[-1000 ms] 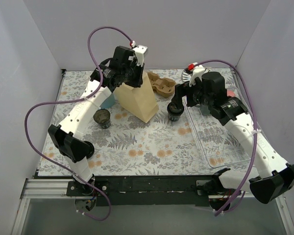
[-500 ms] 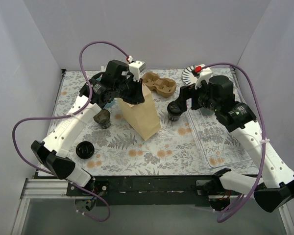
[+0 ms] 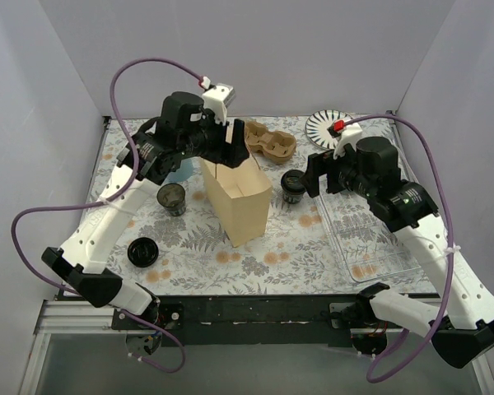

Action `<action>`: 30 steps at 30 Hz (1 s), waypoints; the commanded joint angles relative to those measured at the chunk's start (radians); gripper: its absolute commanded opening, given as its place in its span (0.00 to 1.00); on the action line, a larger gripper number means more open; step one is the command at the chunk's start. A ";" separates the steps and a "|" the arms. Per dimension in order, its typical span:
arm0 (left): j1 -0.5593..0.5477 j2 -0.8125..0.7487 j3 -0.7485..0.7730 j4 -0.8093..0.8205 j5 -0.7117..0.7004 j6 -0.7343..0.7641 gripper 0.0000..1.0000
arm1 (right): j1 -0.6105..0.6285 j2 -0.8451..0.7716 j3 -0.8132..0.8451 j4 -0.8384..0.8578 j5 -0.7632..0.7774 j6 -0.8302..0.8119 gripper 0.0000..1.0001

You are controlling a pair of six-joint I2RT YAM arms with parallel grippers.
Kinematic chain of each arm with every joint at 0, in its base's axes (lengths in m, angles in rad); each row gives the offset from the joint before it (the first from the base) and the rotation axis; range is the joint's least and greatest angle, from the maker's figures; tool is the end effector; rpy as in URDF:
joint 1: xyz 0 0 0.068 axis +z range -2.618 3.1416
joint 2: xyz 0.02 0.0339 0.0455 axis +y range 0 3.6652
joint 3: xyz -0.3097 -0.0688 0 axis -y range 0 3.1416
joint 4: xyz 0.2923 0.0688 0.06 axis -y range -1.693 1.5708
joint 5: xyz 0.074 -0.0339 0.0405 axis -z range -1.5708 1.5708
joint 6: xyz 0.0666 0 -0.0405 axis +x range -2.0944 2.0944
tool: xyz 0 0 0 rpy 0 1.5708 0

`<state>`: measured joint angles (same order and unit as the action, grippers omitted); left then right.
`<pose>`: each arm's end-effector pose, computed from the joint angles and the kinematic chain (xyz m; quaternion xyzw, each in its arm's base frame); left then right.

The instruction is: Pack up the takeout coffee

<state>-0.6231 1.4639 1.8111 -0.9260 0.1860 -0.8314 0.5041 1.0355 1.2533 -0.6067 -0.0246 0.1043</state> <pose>0.2836 -0.2190 0.5010 -0.0471 0.8755 -0.3760 0.2997 0.2308 0.1292 0.4483 -0.1716 0.8125 0.1766 0.5285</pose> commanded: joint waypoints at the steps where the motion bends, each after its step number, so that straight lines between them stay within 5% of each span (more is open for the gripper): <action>1: 0.032 -0.027 0.085 0.091 -0.288 0.067 0.71 | -0.003 -0.034 0.000 -0.010 0.018 0.014 0.99; 11: 0.255 0.139 0.146 0.119 -0.131 0.152 0.69 | -0.003 -0.037 -0.002 -0.013 -0.008 -0.008 0.99; 22: 0.279 0.234 0.060 0.144 -0.039 0.242 0.63 | -0.003 -0.005 0.006 0.002 -0.026 -0.034 0.99; 30: 0.280 0.225 0.008 0.162 0.030 0.281 0.50 | -0.003 0.008 -0.003 0.019 -0.031 -0.041 0.98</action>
<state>-0.3485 1.7298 1.8435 -0.7837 0.1543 -0.5877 0.5041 1.0409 1.2472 -0.6319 -0.0425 0.0776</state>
